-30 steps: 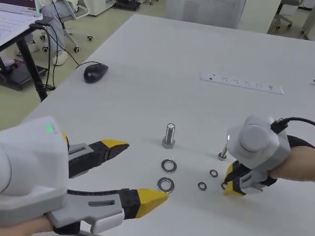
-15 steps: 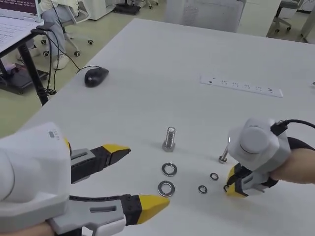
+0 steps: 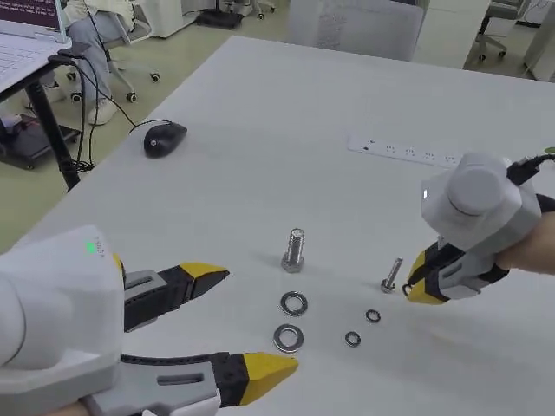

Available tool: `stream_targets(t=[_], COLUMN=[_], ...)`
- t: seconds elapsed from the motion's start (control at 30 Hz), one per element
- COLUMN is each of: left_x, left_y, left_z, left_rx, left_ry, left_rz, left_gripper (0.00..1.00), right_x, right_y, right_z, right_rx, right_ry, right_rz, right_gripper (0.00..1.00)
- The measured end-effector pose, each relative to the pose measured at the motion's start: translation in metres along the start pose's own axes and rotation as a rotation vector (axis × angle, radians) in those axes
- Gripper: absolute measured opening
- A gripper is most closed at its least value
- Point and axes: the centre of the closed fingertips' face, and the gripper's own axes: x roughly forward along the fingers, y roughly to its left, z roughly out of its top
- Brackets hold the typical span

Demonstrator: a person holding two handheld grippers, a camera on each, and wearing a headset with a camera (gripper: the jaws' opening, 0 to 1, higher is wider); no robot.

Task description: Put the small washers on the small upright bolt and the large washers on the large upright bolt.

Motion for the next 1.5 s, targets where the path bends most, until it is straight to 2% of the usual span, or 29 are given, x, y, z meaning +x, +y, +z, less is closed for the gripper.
stream_targets(t=[0.13, 0.27, 0.33, 0.57, 0.7, 0.87, 1.1, 1.5], left_x=[0.002, 0.004, 0.005, 0.008, 0.008, 0.007, 0.005, 0.006], left_y=[0.000, 0.000, 0.000, 0.002, 0.005, 0.006, 0.005, 0.005], left_z=[0.001, -0.002, -0.002, -0.002, -0.001, -0.003, -0.005, -0.005], left_rx=[-0.004, -0.002, -0.009, -0.011, -0.013, -0.019, -0.026, -0.026], left_ry=[-0.005, 0.005, 0.001, 0.003, -0.001, 0.002, 0.003, 0.009], left_rz=[-0.002, -0.004, -0.003, -0.004, 0.002, 0.003, 0.006, 0.003], left_gripper=[0.65, 0.65, 0.65, 0.65, 0.65, 0.65, 0.65, 0.64], right_x=[-0.014, -0.032, -0.034, -0.010, -0.002, 0.004, 0.008, 0.026], right_y=[-0.018, -0.036, -0.040, -0.026, -0.024, -0.027, -0.025, -0.021], right_z=[0.007, 0.012, 0.015, 0.016, 0.013, 0.012, 0.013, 0.003], right_rx=[-0.026, -0.045, -0.048, -0.057, -0.060, -0.062, -0.065, -0.065], right_ry=[-0.003, 0.007, 0.010, 0.031, 0.044, 0.050, 0.054, 0.075], right_rz=[-0.031, -0.035, -0.031, 0.025, 0.034, 0.022, 0.035, 0.041], right_gripper=[0.12, 0.12, 0.12, 0.12, 0.12, 0.12, 0.12, 0.12])
